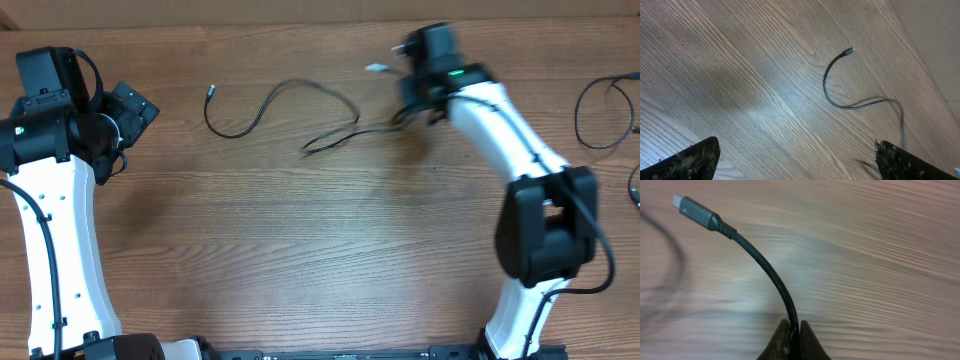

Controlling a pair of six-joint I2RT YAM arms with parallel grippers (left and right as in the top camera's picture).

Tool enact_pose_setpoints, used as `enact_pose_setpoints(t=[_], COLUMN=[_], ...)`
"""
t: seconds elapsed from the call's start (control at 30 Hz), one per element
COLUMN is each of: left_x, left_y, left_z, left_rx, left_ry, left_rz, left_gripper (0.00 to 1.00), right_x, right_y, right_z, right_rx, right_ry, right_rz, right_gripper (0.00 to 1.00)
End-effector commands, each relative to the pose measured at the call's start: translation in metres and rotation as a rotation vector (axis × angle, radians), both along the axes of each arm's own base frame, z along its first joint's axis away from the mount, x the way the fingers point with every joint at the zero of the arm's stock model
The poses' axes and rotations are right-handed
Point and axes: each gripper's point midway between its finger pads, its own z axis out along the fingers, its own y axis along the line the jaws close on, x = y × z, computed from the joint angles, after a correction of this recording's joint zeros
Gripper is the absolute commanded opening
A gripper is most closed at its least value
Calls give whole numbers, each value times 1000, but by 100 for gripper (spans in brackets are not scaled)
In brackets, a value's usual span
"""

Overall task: Untangle cables
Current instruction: 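Pull the grasped cable to the upper right, stretching it out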

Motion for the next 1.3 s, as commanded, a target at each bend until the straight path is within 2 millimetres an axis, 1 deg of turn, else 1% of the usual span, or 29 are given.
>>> enact_pose_setpoints(t=[0.0,0.1,0.13,0.23,0.3,0.4,0.53,0.6,0.63,0.67,0.7,0.73,0.77,0.8,0.83,0.93,1.0,1.07,1.13,1.17,1.2,1.27], left_x=[-1,-1,-1,-1,-1,-1,-1,-1,-1,-1,-1,-1,-1,-1,-1,-1,-1,-1,-1,-1,-1,-1], left_y=[2,2,2,2,2,2,2,2,2,2,2,2,2,2,2,2,2,2,2,2,2,2], left_z=[8,8,8,8,8,8,8,8,8,8,8,8,8,8,8,8,8,8,8,8,8,8], left_rx=[25,25,25,25,25,25,25,25,25,25,25,25,25,25,25,25,25,25,25,25,25,25], left_ry=[-16,-16,-16,-16,-16,-16,-16,-16,-16,-16,-16,-16,-16,-16,-16,-16,-16,-16,-16,-16,-16,-16], left_rz=[-13,-13,-13,-13,-13,-13,-13,-13,-13,-13,-13,-13,-13,-13,-13,-13,-13,-13,-13,-13,-13,-13], left_gripper=[99,99,100,100,100,99,99,100,100,99,99,99,99,99,100,99,100,100,100,100,100,99], right_x=[13,17,16,14,13,17,21,22,21,20,18,16,14,11,10,9,9,10,13,15,18,21], right_y=[-64,-111,-123,-144,-160,-186,-211,-222,-226,-228,-229,-228,-227,-226,-226,-225,-223,-217,-201,-189,-171,-142], right_z=[22,26,26,26,28,35,45,46,45,43,40,36,32,27,24,23,28,32,36,38,42,45], right_rx=[13,31,41,87,69,32,22,21,21,21,22,23,25,26,27,40,59,76,113,140,177,233], right_ry=[-65,-93,-99,-101,-111,-158,-216,-233,-233,-227,-218,-203,-190,-174,-165,-158,-168,-175,-174,-175,-176,-176], right_rz=[-112,-178,-196,-210,-237,-290,-332,-348,-355,-359,-362,-363,-363,-364,-364,-378,-400,-403,-361,-329,-283,-210], right_gripper=[4,4,4,4,4,4,4,4,5,10,20,38,66,87,100,100,100,100,100,100,100,100])
